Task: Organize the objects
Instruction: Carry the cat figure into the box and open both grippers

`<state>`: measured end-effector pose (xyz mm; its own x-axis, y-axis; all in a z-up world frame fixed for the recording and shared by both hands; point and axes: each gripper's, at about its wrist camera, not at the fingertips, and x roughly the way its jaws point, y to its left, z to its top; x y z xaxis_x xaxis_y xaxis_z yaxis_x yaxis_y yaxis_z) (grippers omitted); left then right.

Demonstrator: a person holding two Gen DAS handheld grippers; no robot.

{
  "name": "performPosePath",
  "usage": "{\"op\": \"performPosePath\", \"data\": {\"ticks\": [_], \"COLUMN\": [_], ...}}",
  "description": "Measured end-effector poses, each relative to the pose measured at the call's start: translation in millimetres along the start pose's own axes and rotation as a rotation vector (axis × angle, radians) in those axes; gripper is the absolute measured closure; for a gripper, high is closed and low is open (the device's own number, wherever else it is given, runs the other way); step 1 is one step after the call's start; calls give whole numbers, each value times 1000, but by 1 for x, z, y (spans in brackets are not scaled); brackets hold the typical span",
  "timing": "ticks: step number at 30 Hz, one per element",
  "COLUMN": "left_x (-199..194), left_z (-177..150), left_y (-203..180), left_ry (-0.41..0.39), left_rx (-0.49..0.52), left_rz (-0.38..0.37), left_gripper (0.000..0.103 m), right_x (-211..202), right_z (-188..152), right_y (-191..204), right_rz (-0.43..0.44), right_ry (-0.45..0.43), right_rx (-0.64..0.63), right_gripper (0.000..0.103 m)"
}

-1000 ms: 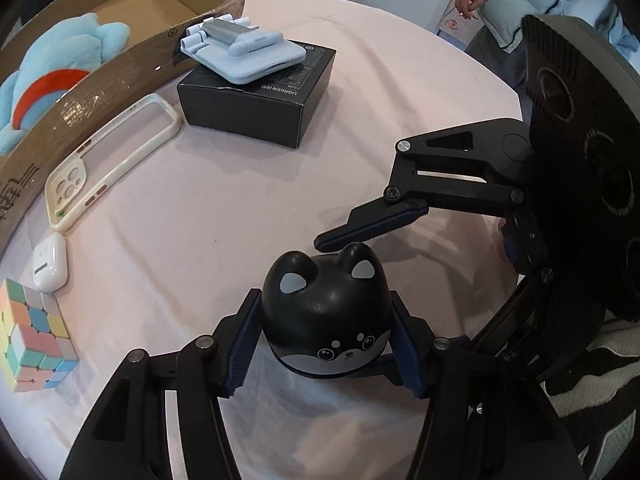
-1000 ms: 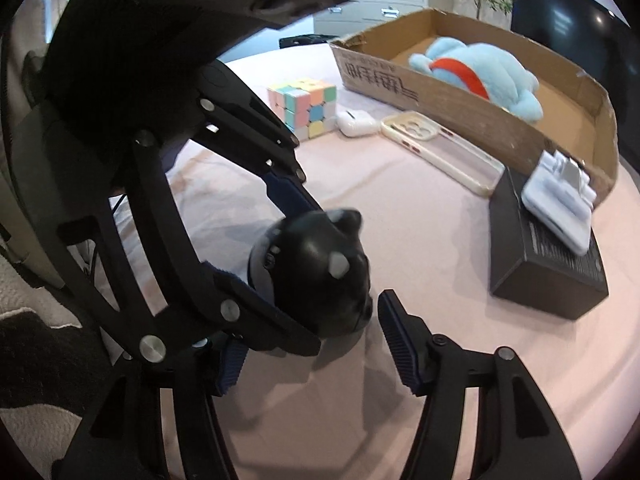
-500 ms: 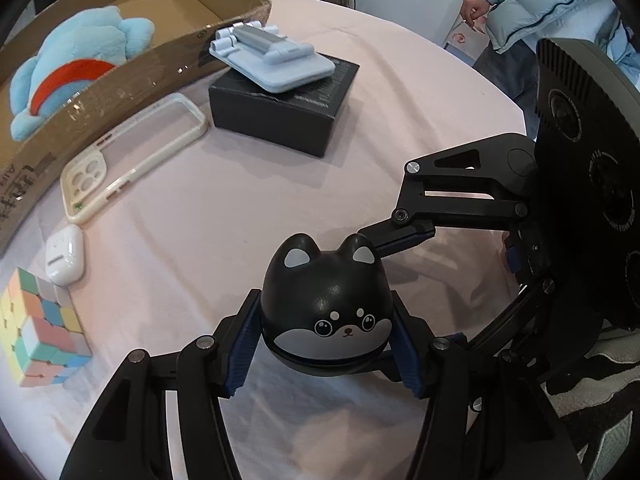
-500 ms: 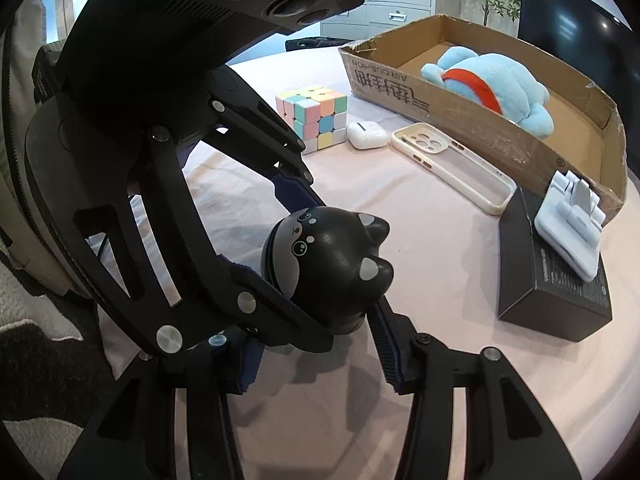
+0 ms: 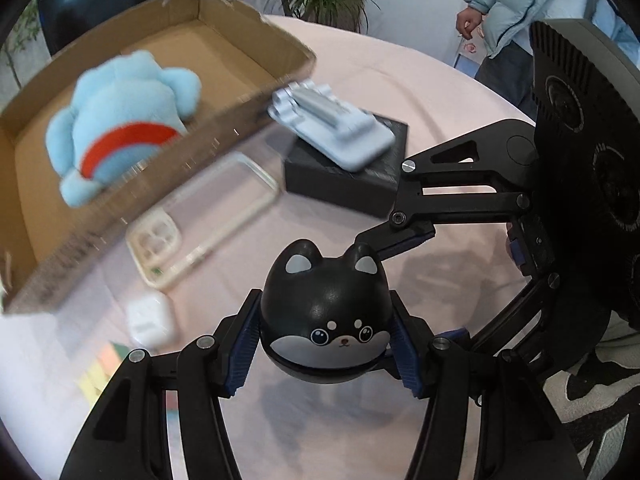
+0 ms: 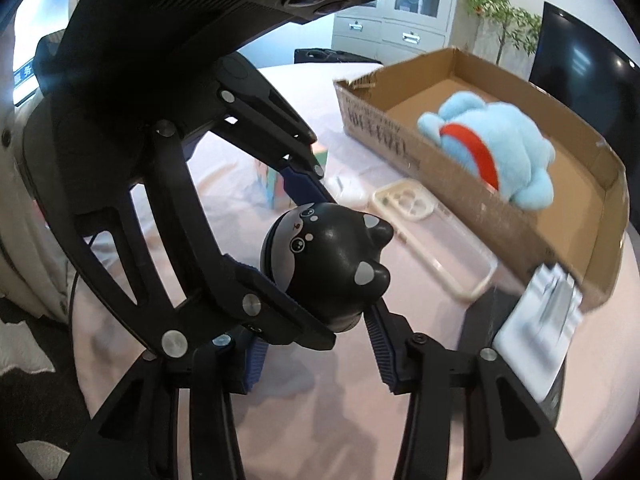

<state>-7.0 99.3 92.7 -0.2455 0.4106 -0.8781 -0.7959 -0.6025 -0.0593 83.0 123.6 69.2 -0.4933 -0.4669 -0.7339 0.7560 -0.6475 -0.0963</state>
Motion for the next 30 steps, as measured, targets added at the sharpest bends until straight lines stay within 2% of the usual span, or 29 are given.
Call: {"op": "performPosePath", "data": {"ticks": [3,9,20,30], "left_x": [-8,-17,-24,-17], "left_z": [10,50,135,207], "left_y": [12,29,51,85], "left_ry": [-18,-57,-94,-136], "left_rx": [25,86,177,192], "left_rz": [48,81,102,108], "left_gripper": [45,46,46,46], "right_x": [1,-5,-22,-24], "right_z": [12,31,59,85], "right_y": [-11,-40,-113,-184], "right_rz": [-11,-60,-167,-224], "right_ry": [-7,-24,-45,-54], "right_rx": [-1,-27,-41,-11], "right_gripper": [63,64,65,65]}}
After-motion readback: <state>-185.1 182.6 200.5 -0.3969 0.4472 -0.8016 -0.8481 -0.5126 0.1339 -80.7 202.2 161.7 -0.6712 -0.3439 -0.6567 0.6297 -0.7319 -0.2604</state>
